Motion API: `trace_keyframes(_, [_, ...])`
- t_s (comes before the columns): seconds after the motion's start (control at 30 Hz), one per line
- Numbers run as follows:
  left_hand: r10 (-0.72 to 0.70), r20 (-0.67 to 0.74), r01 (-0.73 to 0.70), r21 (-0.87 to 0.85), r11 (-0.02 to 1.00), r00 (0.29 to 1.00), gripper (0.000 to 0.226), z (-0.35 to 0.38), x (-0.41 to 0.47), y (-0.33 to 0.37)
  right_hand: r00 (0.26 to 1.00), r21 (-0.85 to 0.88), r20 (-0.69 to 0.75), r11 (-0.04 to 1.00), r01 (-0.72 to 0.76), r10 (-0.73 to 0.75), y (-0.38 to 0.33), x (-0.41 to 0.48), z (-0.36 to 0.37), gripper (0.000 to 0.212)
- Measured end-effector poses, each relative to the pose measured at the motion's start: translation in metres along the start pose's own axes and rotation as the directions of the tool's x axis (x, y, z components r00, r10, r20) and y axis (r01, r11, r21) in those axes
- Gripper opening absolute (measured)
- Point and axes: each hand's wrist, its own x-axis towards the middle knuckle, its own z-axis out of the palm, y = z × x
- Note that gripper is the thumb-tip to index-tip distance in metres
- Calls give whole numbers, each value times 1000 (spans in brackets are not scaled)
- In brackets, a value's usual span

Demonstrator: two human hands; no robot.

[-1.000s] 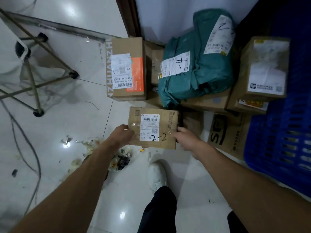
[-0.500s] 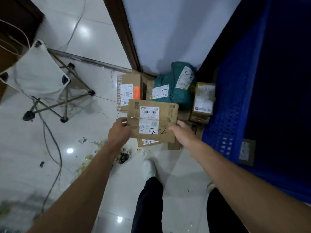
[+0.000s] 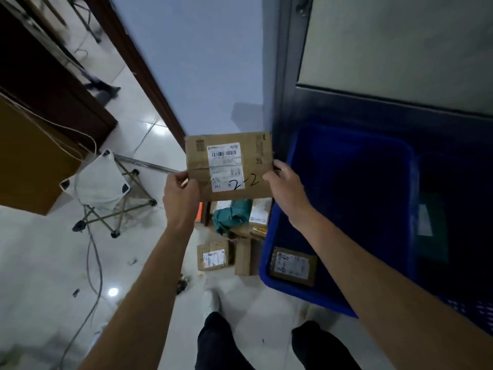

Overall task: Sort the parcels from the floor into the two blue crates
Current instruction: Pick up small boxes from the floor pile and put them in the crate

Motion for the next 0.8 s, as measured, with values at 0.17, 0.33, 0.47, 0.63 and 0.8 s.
trace_keyframes(0.17, [120, 24, -119, -20, 993, 993, 24, 54, -64, 58, 995, -34, -68, 997, 75, -77, -20, -30, -107, 43])
trace_keyframes(0.33, [160, 200, -179, 84, 980, 967, 31, 122, -112, 87, 985, -56, -170, 998, 12, -21, -4, -46, -193, 47])
trace_keyframes(0.47, [157, 314, -210, 145, 967, 936, 22, 167, -135, 85, 943, -64, -326, 994, -85, 59, 20, -60, -237, 40])
trace_keyframes(0.63, [77, 466, -201, 223, 954, 882, 22, 214, -146, 39, 859, -151, -484, 951, -268, 165, 72, -73, -263, 24])
trace_keyframes(0.8, [-63, 613, -233, 391, 891, 788, 41, 243, -144, -37, 832, -187, -443, 873, -451, 335, 136, -78, -258, 33])
